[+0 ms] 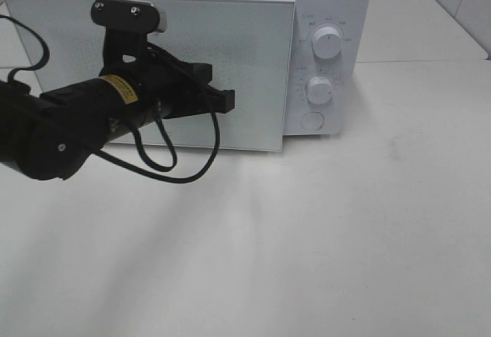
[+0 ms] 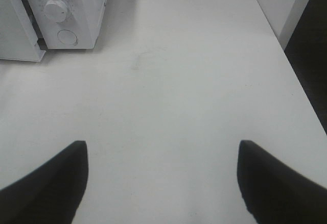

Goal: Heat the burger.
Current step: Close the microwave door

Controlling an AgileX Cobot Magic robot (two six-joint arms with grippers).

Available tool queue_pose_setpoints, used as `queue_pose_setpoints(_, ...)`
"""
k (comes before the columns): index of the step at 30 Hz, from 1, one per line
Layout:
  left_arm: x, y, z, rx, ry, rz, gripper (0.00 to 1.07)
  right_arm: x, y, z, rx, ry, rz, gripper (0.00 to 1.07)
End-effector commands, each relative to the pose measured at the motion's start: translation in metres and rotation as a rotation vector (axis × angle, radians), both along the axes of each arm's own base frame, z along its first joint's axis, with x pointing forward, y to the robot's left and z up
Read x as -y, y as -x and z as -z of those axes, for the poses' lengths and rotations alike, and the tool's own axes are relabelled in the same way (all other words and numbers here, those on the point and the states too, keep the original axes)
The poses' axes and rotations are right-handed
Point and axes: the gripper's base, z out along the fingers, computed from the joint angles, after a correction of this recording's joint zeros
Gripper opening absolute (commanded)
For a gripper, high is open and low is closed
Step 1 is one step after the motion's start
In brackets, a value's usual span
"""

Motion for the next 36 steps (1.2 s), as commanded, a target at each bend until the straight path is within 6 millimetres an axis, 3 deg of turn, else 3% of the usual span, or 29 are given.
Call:
queue_pose_setpoints(1, 0.012, -0.009, -0.003, 0.008, 0.026, -0.011, 0.00, 0.000, 0.004, 0.001, 0.022, 0.002, 0.004, 0.76)
queue_pose_setpoints(13, 0.043, -0.043, -0.005, 0.003, 0.090, -0.044, 0.00, 0.000, 0.004, 0.001, 0.022, 0.002, 0.004, 0.76)
queue_pose_setpoints(19, 0.051, -0.053, -0.006, 0.013, 0.107, -0.048, 0.00, 0.000, 0.004, 0.001, 0.022, 0.000, 0.005, 0.76)
queue_pose_setpoints(24, 0.053, -0.073, -0.006, 0.001, 0.114, -0.071, 0.00, 0.000, 0.004, 0.001, 0.022, 0.000, 0.005, 0.76)
queue_pose_setpoints(31, 0.052, -0.068, -0.014, -0.042, 0.058, -0.031, 0.00, 0.000, 0.004, 0.001, 0.022, 0.000, 0.005, 0.76)
queue_pose_setpoints(36, 0.052, -0.049, -0.035, -0.193, -0.025, 0.025, 0.00, 0.000, 0.004, 0.001, 0.022, 0.000, 0.005, 0.76)
